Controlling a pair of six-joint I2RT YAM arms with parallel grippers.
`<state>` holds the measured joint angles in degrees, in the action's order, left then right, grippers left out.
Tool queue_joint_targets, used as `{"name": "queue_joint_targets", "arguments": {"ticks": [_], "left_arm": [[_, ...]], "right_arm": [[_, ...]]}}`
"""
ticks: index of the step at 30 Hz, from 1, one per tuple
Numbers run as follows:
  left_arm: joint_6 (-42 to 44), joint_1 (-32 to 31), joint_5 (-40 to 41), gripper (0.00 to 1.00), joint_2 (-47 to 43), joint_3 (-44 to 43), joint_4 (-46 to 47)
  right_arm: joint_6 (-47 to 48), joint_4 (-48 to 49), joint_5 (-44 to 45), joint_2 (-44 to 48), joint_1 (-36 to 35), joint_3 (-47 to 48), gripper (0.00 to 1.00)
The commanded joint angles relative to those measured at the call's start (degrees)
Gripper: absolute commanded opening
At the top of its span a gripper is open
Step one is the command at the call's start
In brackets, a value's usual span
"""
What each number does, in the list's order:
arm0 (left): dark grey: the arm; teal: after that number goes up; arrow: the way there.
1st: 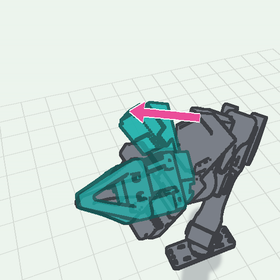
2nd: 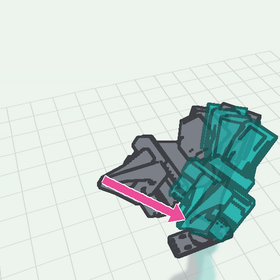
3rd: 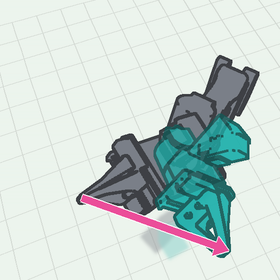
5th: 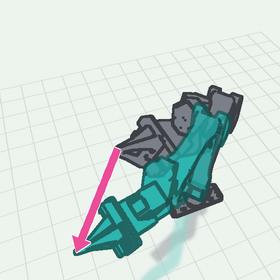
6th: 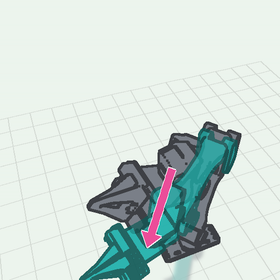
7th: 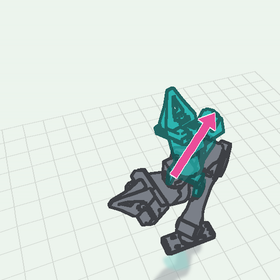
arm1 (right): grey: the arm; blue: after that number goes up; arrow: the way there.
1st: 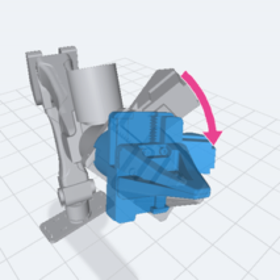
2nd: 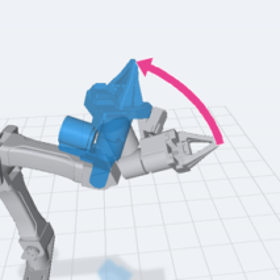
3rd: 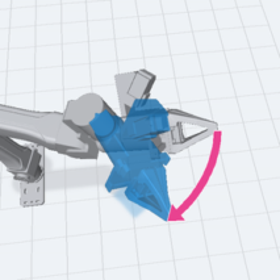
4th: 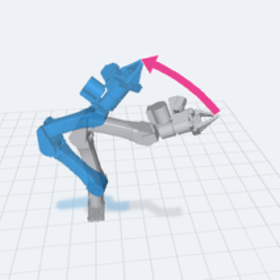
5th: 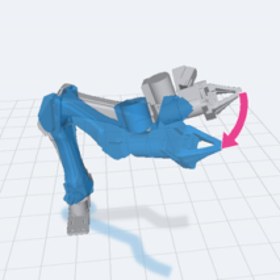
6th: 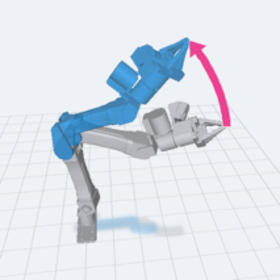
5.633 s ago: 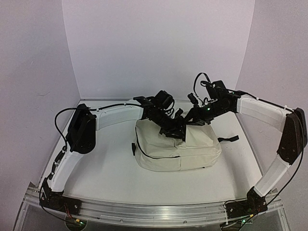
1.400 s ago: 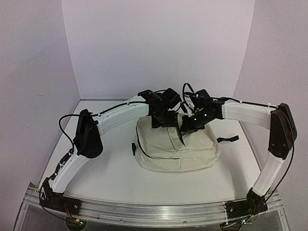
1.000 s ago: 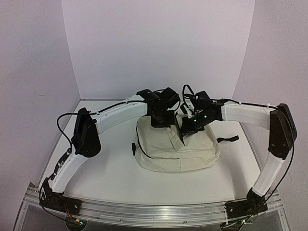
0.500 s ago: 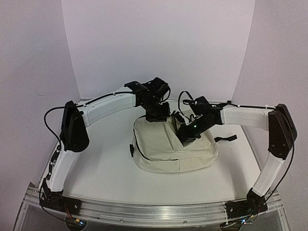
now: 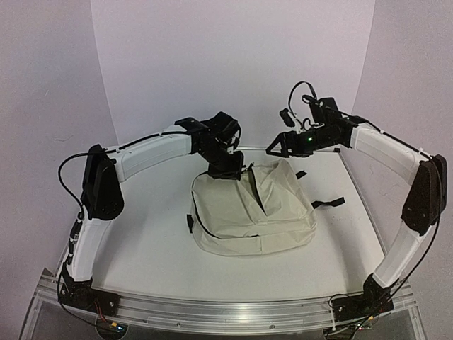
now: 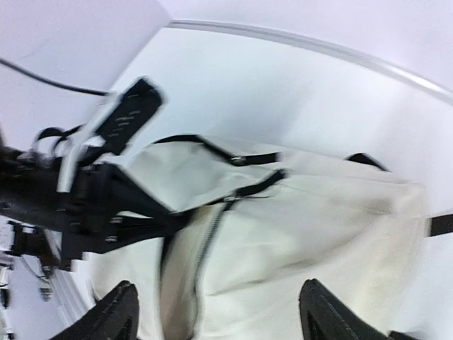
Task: Pack the student bag
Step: Adjust the student bag at the center of the board.
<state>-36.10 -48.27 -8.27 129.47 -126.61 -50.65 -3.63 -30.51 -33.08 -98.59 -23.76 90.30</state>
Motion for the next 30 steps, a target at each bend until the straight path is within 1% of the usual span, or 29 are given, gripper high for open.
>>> {"name": "queue_joint_targets", "arguments": {"ticks": [1, 4, 6, 7, 11, 15, 18, 20, 23, 25, 30], "left_arm": [[3.1, 1.0, -2.1, 0.0, -5.0, 0.2, -1.4], [3.1, 1.5, -2.3, 0.0, -4.9, 0.7, -1.1], [2.9, 1.9, -2.1, 0.0, -4.9, 1.0, -0.8], [2.8, 2.1, -2.1, 0.0, -4.9, 1.2, -0.5], [2.9, 2.6, -1.4, 0.0, -4.4, 1.1, 0.5], [3.5, 3.4, -2.4, 0.0, -2.0, -1.9, 0.6], [4.8, 3.7, -3.9, 0.0, 0.7, -5.8, 0.4], [5.9, 3.9, -5.2, 0.0, 2.8, -9.1, 0.0], [7.5, 3.9, -8.2, 0.0, 5.6, -13.7, -0.3], [8.4, 4.0, -10.4, 0.0, 6.4, -14.7, 0.1], [10.8, 3.9, -13.1, 0.0, 5.3, -13.4, 0.6]], "right_arm": [[7.2, -1.8, 4.1, -6.5, 2.1, 1.6, 0.82], [9.9, -3.2, -1.2, -11.0, 4.9, 1.5, 0.88], [12.7, -6.7, -4.0, -13.6, 5.5, 1.9, 0.89], [13.9, -8.6, -5.4, -14.4, 5.6, 1.9, 0.87], [14.2, -11.4, -13.0, -12.3, 5.6, -3.3, 0.8], [12.0, -11.7, -19.5, -6.6, 4.8, -13.4, 0.78], [10.1, -10.8, -20.9, -1.1, 1.6, -20.5, 0.77], [6.9, -8.2, -21.1, 2.4, -2.7, -25.1, 0.77], [0.7, -3.0, -21.5, 7.3, -9.5, -28.8, 0.77], [0.5, -2.4, -21.6, 9.2, -12.0, -28.7, 0.77], [5.6, -4.9, -17.5, 11.0, -10.9, -24.4, 0.77]]}}
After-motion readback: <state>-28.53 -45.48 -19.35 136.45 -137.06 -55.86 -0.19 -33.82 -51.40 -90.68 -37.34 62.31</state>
